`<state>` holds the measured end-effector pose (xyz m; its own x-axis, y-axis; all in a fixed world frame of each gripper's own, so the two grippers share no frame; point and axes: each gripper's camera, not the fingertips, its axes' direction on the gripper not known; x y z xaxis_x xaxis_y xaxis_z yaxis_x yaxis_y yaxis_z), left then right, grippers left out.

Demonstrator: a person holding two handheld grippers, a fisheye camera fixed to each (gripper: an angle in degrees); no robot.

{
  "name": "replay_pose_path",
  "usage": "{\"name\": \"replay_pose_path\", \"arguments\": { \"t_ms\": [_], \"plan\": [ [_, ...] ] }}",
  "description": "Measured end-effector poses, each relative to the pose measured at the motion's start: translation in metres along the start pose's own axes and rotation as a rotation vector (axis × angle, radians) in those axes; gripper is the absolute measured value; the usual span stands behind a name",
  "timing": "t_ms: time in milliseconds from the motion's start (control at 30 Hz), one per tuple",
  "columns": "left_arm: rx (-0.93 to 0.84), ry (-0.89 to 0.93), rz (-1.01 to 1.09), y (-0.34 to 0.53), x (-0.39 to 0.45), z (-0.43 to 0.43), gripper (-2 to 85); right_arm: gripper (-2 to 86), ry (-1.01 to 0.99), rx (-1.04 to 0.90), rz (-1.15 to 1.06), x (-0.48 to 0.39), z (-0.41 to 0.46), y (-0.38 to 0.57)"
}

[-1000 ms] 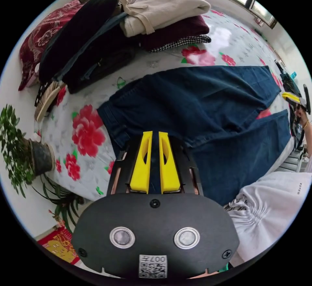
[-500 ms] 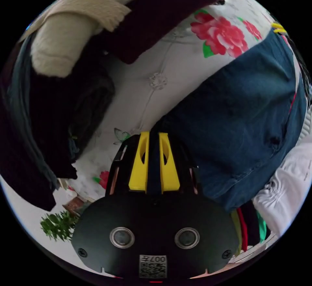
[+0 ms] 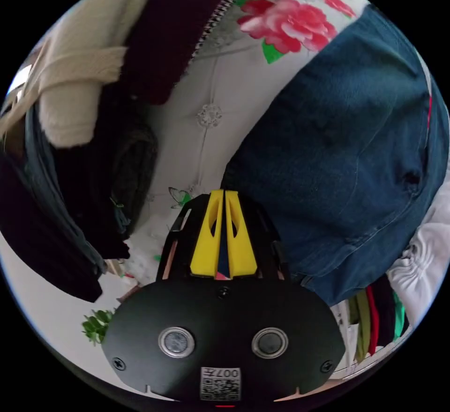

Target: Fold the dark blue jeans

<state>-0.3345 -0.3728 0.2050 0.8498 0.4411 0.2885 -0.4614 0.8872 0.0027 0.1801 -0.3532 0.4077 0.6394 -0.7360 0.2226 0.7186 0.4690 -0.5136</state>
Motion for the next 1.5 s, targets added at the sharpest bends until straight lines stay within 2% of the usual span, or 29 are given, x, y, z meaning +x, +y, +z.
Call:
{"name": "replay_pose_path", "arguments": {
  "t_ms": [133, 400, 567, 733, 800, 867, 933, 1033, 1067, 1200, 1267, 1367, 1400, 1500],
  "plan": [
    [0.105, 0.050, -0.050, 0.030, -0.016, -0.023, -1.0, -0.1, 0.043, 0.104, 0.049, -0.006, -0.033, 0.025],
    [0.320, -0.038, -0.129, 0.124, 0.002, -0.096, -1.0, -0.1, 0.170, 0.383, 0.172, -0.036, -0.126, 0.096],
    [0.474, -0.096, -0.239, 0.220, 0.037, -0.149, -1.0, -0.1, 0.310, 0.597, 0.207, -0.102, -0.193, 0.175],
    [0.597, -0.102, -0.358, 0.329, 0.115, -0.177, -1.0, -0.1, 0.415, 0.629, 0.257, -0.190, -0.190, 0.256],
    [0.587, -0.064, -0.379, 0.352, 0.145, -0.167, -1.0, -0.1, 0.384, 0.607, 0.306, -0.218, -0.165, 0.282],
    [0.531, 0.031, -0.401, 0.361, 0.172, -0.138, -1.0, -0.1, 0.232, 0.523, 0.400, -0.243, -0.105, 0.304],
    [0.362, 0.169, -0.372, 0.349, 0.209, -0.072, -1.0, 0.0, 0.095, 0.371, 0.441, -0.257, -0.038, 0.307],
    [0.156, 0.239, -0.272, 0.324, 0.250, -0.010, -1.0, 0.0, -0.122, 0.125, 0.510, -0.277, 0.065, 0.311],
    [0.126, 0.239, -0.254, 0.320, 0.254, -0.005, -1.0, 0.0, -0.161, 0.109, 0.541, -0.282, 0.082, 0.315],
    [0.167, 0.165, -0.220, 0.314, 0.244, -0.037, -1.0, 0.1, -0.151, 0.202, 0.607, -0.277, 0.069, 0.329],
    [0.216, 0.123, -0.229, 0.319, 0.233, -0.064, -1.0, 0.2, -0.049, 0.314, 0.581, -0.275, 0.033, 0.342],
    [0.278, 0.074, -0.254, 0.329, 0.229, -0.100, -1.0, 1.0, 0.054, 0.378, 0.545, -0.286, 0.012, 0.354],
    [0.280, 0.081, -0.260, 0.331, 0.233, -0.100, -1.0, 1.2, 0.051, 0.369, 0.546, -0.287, 0.017, 0.355],
    [0.195, 0.169, -0.272, 0.325, 0.249, -0.069, -1.0, 3.8, -0.175, 0.277, 0.642, -0.277, 0.059, 0.361]
  ]
}}
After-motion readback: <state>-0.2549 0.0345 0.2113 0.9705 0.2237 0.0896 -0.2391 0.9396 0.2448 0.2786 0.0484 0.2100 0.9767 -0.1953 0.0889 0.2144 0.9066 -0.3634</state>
